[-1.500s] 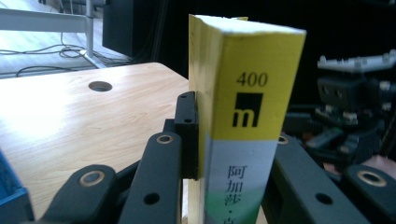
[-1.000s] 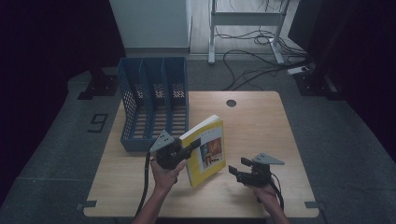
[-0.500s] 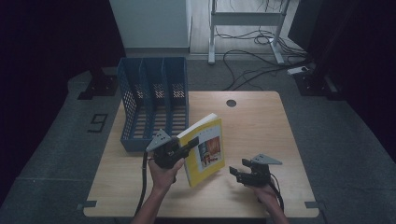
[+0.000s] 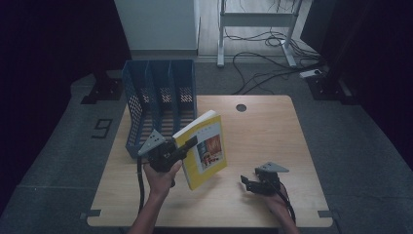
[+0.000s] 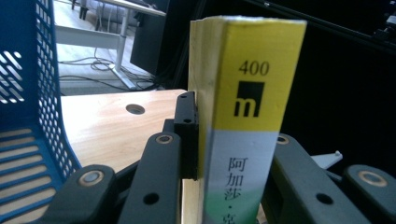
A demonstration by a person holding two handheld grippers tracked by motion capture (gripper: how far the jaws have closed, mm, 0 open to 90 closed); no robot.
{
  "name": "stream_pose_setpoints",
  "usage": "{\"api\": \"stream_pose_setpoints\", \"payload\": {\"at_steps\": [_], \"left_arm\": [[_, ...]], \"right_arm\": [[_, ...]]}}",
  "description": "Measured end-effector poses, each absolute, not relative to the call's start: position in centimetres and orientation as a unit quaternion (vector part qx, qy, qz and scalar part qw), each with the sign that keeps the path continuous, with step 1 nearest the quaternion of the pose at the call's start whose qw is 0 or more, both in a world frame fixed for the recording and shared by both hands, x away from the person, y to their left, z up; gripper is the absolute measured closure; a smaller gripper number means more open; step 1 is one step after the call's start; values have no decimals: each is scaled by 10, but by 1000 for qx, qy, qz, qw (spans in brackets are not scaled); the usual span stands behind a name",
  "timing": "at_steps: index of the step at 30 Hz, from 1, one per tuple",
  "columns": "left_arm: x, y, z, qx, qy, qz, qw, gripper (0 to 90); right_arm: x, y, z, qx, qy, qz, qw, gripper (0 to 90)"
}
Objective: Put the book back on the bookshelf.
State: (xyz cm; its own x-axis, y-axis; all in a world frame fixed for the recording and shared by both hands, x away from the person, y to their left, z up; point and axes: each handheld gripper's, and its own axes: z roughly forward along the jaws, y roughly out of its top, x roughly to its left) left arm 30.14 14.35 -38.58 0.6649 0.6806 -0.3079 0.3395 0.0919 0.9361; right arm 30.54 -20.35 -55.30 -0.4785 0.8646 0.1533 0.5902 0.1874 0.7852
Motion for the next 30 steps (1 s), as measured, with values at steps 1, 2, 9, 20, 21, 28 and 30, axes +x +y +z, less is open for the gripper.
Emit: {"api": "stream_pose_setpoints", "payload": {"at_steps": [1, 2, 9, 20, 21, 28, 30], "left_arm": [[302, 144, -384, 660, 387, 137, 629, 754], [302, 144, -383, 660, 386, 140, 629, 755], [303, 148, -375, 652, 388, 154, 633, 754], [303, 151, -360, 647, 386, 178, 633, 755], [303, 152, -358, 646, 386, 180, 634, 755], [305, 156, -351, 637, 387, 190, 639, 754], [307, 157, -350, 634, 390, 190, 640, 755]], "right_arm": [[306, -203, -553, 485, 753, 412, 168, 270], [305, -203, -553, 484, 753, 412, 171, 271], [305, -202, -553, 486, 758, 393, 186, 270], [306, -202, -554, 489, 759, 388, 183, 267], [306, -201, -554, 487, 761, 387, 184, 261], [306, -199, -554, 480, 767, 381, 187, 253], [306, -199, -554, 478, 770, 378, 190, 253]]}}
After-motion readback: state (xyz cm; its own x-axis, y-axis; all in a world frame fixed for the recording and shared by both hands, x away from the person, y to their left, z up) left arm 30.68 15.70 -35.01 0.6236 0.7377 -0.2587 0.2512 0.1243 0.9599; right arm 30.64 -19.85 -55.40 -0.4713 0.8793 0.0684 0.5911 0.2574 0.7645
